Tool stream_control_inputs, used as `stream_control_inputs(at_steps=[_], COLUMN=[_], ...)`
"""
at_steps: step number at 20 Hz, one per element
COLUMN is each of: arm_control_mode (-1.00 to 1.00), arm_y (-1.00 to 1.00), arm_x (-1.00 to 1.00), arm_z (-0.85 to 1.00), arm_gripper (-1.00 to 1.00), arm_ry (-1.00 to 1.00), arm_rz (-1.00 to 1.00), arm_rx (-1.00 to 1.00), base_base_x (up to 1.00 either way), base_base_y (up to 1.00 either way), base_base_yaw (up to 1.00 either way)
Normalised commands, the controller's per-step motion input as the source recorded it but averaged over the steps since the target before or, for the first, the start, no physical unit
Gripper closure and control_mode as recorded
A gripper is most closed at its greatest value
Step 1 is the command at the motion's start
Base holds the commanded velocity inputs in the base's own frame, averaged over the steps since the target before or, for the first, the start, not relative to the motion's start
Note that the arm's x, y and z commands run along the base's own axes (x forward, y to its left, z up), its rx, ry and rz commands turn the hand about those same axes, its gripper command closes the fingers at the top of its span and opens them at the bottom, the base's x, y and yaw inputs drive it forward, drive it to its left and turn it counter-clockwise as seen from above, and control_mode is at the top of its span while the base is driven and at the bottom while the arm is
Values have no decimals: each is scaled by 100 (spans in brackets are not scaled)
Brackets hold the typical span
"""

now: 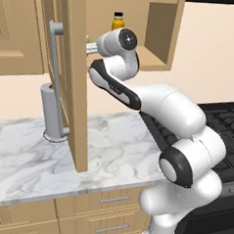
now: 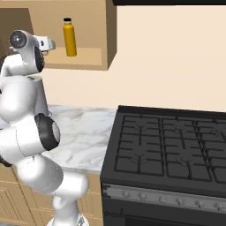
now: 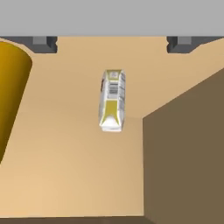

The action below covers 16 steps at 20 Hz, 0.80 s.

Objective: Sort all alcoholic drinks to one cabinet, and non-alcoholic drinks to the other.

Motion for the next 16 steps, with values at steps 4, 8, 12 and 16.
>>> stream_control_inputs(at_steps=[4, 8, 12, 16], arm_control_mode=[-100, -100, -100, -100], arm_y=[-19, -25, -30, -29], arm_x=[-57, -51, -57, -60], arm_z=[9, 13, 13, 10], arm_gripper=[-100, -100, -100, -100], arm_ry=[0, 0, 0, 0], arm_rz=[-5, -4, -3, -3], arm_rx=[0, 0, 1, 2], base_base_x=[0, 0, 0, 0], base_base_y=[0, 0, 0, 0], base_base_yaw=[0, 0, 0, 0])
